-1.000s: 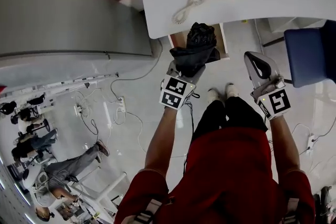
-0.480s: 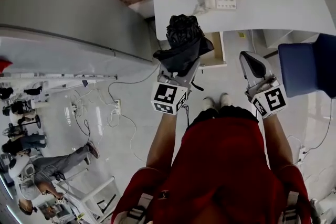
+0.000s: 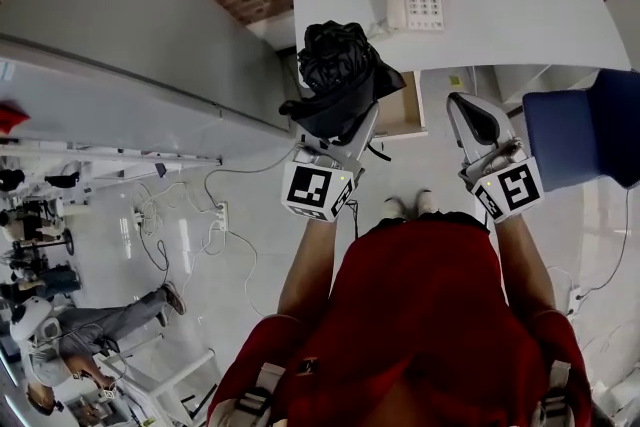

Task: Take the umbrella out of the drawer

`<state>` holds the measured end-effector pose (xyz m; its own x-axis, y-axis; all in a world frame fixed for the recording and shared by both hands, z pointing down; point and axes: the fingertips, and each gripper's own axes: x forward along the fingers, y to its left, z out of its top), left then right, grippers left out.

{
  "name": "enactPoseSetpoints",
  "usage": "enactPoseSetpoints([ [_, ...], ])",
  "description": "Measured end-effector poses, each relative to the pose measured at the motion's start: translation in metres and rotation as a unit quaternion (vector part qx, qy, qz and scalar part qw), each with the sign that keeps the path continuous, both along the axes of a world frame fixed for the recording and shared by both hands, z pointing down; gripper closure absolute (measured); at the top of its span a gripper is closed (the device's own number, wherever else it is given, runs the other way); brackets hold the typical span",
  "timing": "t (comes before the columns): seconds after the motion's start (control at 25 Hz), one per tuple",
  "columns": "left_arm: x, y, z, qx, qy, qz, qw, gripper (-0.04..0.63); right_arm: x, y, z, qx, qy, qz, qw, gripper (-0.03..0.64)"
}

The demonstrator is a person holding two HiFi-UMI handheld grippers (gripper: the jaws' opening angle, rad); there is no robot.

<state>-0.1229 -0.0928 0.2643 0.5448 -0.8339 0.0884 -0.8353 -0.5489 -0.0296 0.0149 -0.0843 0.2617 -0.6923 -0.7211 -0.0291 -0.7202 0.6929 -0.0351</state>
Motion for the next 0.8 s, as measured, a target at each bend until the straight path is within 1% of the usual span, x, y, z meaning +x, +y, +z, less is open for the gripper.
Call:
enactPoseSetpoints([
  [0.12,0.004,-0.002,-0.007,0.012,0.000,0.004,0.9999,0.348,0.007,-0.003,-0.003,0.003,-0.001,0.008,1.000,0.604],
  [0.44,0.013,0.009,-0.006,0.019,-0.009,0.013,0.9997,0.348,0.011,0.002,-0.002,0.012,-0.003,0.009,1.000,0.604],
  [0.8,0.014,0.015,-0.010,0.021,-0.004,0.004,0.9998,0.348,0.016,0.006,-0.002,0.014,-0.002,0.004,1.000,0.604],
])
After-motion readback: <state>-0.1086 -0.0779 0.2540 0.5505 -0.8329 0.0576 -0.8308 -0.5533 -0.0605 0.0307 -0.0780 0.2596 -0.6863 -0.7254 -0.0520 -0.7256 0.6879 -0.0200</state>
